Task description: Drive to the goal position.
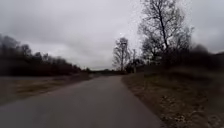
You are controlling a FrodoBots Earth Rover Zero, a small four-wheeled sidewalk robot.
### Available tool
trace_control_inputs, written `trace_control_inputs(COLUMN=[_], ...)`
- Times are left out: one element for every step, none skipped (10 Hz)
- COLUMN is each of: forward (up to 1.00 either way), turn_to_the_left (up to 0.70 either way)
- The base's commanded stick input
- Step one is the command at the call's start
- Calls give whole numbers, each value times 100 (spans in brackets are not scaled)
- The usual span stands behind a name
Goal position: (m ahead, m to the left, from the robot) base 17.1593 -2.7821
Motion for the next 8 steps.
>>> trace_control_inputs(forward=[85, 85, 88, 95, 100, 100, 100, 100], turn_to_the_left=[0, 0, 0, 0, 0, 0, 0, 0])
